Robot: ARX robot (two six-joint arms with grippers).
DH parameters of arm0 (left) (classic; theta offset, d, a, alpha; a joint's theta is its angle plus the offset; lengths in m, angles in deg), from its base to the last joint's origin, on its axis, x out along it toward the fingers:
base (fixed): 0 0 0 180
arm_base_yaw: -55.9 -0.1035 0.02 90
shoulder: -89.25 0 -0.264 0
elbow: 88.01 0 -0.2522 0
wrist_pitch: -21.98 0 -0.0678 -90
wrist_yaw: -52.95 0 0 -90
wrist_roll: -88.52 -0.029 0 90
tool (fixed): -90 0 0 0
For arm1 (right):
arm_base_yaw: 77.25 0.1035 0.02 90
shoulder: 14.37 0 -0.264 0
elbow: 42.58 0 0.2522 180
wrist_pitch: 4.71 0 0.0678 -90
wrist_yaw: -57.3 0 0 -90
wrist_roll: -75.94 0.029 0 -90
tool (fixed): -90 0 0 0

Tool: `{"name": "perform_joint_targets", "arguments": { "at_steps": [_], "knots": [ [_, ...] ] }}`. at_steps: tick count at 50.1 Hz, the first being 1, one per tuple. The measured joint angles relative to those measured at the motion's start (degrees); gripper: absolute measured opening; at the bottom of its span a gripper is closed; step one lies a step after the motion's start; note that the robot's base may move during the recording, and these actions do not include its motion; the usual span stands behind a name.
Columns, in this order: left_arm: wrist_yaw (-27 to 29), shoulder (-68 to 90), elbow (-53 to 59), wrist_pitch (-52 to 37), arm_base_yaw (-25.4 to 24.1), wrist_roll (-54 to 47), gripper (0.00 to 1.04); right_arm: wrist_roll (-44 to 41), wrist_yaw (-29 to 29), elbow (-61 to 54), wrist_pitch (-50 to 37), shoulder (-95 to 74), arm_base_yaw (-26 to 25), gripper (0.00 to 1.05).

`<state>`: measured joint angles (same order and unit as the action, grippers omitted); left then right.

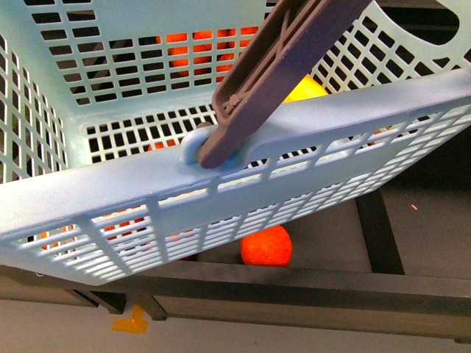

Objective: Pick mango and avocado into basket

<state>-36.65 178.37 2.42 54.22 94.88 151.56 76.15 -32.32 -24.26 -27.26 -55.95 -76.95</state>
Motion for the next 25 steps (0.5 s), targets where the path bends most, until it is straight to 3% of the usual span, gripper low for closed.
{"name": "perform_joint_targets", "arguments": {
  "at_steps": [5, 10, 25],
  "knots": [
    [-0.02, 0.00, 0.00, 0.00, 0.00, -0.02, 0.05, -0.02, -0.33, -0.81, 2.01, 2.97, -0.07, 0.02],
    [-0.04, 0.00, 0.00, 0.00, 0.00, 0.00, 0.05, -0.04, -0.28, -1.29, 2.49, 4.26, -0.09, 0.15],
    [0.02, 0.00, 0.00, 0.00, 0.00, -0.02, 0.05, -0.04, -0.31, -1.33, 2.58, 4.46, -0.09, 0.72]
  ]
}}
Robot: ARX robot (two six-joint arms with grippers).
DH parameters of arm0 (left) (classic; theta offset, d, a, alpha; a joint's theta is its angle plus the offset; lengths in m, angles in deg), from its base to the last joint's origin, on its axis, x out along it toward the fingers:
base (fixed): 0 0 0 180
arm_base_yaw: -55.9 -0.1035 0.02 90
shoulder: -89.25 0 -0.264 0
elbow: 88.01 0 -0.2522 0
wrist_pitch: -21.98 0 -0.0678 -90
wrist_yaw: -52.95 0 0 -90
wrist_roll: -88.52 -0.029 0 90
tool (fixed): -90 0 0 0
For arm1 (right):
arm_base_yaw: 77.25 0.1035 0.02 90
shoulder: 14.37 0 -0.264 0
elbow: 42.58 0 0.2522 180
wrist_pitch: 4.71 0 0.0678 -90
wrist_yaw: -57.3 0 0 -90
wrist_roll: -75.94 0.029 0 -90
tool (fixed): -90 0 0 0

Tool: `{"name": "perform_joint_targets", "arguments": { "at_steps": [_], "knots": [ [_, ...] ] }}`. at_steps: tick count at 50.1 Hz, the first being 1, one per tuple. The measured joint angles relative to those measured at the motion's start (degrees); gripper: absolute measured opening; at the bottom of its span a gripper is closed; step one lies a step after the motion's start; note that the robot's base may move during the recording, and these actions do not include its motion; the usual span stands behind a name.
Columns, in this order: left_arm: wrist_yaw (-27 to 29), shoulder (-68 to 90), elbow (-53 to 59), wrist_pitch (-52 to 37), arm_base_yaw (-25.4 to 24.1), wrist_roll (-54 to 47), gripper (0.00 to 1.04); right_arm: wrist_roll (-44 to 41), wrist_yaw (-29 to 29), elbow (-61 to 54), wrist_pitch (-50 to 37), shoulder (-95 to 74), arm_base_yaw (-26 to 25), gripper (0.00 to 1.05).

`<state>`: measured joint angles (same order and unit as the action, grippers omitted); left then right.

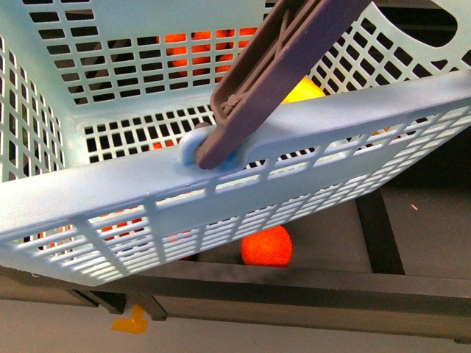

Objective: Pick mango and avocado into basket

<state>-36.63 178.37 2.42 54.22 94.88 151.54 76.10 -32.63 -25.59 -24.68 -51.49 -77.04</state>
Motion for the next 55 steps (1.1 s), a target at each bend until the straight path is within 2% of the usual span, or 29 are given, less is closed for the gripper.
{"name": "perform_joint_targets", "arguments": {
  "at_steps": [5, 9, 29, 55],
  "knots": [
    [-0.02, 0.00, 0.00, 0.00, 0.00, 0.00, 0.05, -0.02, 0.00, 0.00, 0.00, 0.00, -0.02, 0.89],
    [-0.02, 0.00, -0.02, 0.00, 0.00, 0.00, 0.05, 0.00, 0.00, 0.00, 0.00, 0.00, 0.00, 0.97],
    [-1.01, 0.02, 0.00, 0.00, 0.52, 0.37, 0.05, 0.00, 0.09, 0.00, 0.00, 0.02, -0.13, 0.96],
    [0.39, 0.02, -0.02, 0.04, 0.17, -0.22, 0.05, 0.00, -0.09, -0.24, 0.07, 0.15, -0.17, 0.96]
  ]
}}
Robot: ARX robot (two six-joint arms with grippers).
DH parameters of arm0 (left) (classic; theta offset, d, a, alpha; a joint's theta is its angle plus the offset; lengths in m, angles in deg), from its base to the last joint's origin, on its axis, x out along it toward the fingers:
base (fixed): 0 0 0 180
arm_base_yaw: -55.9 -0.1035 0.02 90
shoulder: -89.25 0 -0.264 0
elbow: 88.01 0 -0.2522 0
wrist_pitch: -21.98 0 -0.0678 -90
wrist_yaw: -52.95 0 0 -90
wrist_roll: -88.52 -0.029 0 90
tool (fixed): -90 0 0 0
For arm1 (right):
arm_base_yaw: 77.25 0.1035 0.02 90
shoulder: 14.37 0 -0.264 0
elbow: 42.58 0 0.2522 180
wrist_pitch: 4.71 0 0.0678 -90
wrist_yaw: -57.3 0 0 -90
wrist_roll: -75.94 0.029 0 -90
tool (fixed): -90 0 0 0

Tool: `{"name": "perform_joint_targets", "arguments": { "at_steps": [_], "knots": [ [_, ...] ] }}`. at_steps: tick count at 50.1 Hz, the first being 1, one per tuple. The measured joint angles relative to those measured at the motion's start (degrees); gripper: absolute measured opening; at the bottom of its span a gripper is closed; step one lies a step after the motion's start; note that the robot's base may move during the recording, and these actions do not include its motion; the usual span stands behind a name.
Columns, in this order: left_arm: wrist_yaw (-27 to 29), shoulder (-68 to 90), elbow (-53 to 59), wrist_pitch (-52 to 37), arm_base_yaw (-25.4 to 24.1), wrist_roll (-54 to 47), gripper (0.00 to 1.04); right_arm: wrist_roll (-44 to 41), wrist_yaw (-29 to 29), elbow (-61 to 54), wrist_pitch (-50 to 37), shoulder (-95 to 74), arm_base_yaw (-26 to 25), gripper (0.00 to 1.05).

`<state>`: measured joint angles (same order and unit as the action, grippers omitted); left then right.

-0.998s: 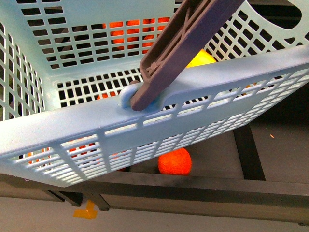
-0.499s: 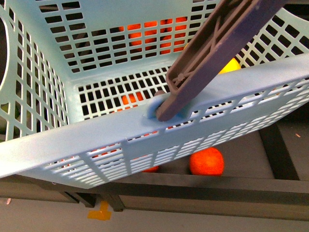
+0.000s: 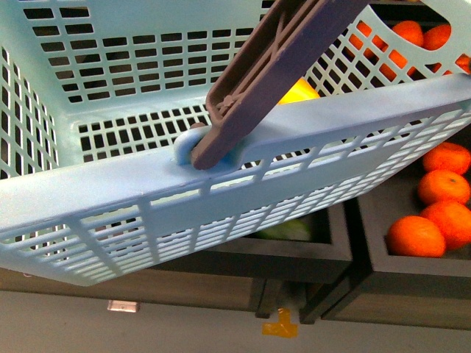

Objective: Pick mango and avocado into basket

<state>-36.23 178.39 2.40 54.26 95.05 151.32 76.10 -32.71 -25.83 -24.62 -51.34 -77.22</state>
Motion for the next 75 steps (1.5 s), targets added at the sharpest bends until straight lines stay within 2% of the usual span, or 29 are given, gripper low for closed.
{"name": "perform_joint_targets", "arguments": {
  "at_steps": [54, 65, 66, 67, 69, 70, 72, 75],
  "knots": [
    [-0.46, 0.00, 0.00, 0.02, -0.20, 0.07, 0.05, 0.00, -0.20, -0.09, 0.02, -0.09, -0.04, 0.96],
    [1.31, -0.09, 0.00, 0.02, -0.90, -0.87, 0.05, 0.02, -0.13, -0.09, 0.04, -0.04, -0.02, 0.96],
    [1.11, -0.09, 0.00, 0.02, -0.90, -0.90, 0.05, 0.57, 1.73, 0.42, 1.84, -0.22, 0.42, 0.96],
    [0.74, -0.09, 0.00, 0.02, -0.85, -0.74, 0.05, 2.93, 6.75, 2.73, 8.83, -0.92, 1.14, 0.96],
    [0.37, -0.09, 0.00, 0.02, -0.83, -0.42, 0.05, 6.10, 12.81, 7.17, 19.02, -3.74, 0.83, 0.96],
    [0.22, -0.09, 0.00, 0.02, -0.81, -0.35, 0.05, 6.78, 14.05, 8.94, 22.45, -5.44, 0.22, 0.96],
    [-0.04, -0.09, 0.00, 0.02, -0.61, -0.24, 0.05, 7.39, 13.66, 11.06, 25.66, -8.28, -1.01, 0.96],
    [-0.35, -0.09, 0.00, 0.02, -0.37, -0.20, 0.05, 7.54, 11.02, 12.94, 26.08, -13.20, -3.61, 0.96]
  ]
}}
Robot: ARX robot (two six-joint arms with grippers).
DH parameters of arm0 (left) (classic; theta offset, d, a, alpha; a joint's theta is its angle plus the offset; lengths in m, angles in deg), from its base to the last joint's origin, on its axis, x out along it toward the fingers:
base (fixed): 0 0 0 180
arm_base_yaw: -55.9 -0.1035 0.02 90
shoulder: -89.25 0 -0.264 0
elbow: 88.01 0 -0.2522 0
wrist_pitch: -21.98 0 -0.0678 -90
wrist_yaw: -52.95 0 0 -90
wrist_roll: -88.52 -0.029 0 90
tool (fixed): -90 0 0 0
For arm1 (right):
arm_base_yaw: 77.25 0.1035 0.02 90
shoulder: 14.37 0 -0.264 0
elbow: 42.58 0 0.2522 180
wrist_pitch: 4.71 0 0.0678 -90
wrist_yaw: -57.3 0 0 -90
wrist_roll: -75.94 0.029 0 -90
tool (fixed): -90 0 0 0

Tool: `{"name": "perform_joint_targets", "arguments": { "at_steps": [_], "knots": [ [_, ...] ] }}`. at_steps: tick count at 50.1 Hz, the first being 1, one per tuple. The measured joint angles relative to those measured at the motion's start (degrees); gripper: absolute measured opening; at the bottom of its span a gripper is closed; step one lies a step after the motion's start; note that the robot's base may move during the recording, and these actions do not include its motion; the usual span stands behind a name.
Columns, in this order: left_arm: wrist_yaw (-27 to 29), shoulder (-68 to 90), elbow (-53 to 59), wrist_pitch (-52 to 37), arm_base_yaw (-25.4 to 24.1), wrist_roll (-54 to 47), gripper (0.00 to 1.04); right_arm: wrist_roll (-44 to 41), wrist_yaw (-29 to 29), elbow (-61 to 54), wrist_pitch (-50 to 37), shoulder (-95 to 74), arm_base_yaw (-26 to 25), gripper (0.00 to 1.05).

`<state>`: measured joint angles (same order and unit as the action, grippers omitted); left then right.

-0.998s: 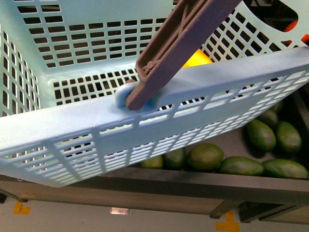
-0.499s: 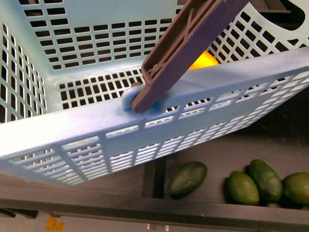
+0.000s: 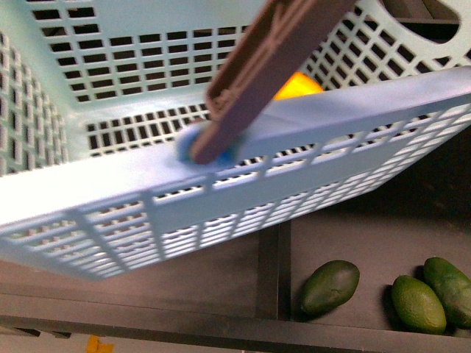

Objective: Pick mango and avocado into basket

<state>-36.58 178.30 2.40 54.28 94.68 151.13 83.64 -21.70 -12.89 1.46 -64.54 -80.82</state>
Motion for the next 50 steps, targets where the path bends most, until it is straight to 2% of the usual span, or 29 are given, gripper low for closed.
{"name": "perform_joint_targets", "arguments": {
  "at_steps": [6, 13, 18, 27, 37, 50],
  "knots": [
    [-0.92, 0.00, 0.00, 0.00, 0.35, 0.26, 0.05, -3.72, -9.14, 3.98, -2.60, -10.73, -6.86, 0.96],
    [-0.87, 0.00, 0.00, 0.00, 0.44, 0.48, 0.05, -9.60, -18.75, 8.11, -0.96, -22.12, -14.69, 0.96],
    [-0.24, 0.00, 0.00, 0.00, 0.42, 0.44, 0.05, -14.14, -23.43, 10.67, -0.37, -32.11, -19.76, 0.96],
    [0.81, 0.00, 0.00, 0.00, 0.20, 0.02, 0.05, -21.20, -26.84, 12.17, -0.17, -48.24, -23.56, 0.96],
    [-0.33, 0.00, 0.00, 0.00, 0.22, 0.26, 0.05, -24.35, -28.33, 12.33, -1.68, -56.17, -23.93, 0.96],
    [-0.17, 0.00, 0.00, 0.00, 0.22, 0.22, 0.05, -34.01, -27.23, 19.54, 0.85, -67.17, -23.67, 0.96]
  ]
}}
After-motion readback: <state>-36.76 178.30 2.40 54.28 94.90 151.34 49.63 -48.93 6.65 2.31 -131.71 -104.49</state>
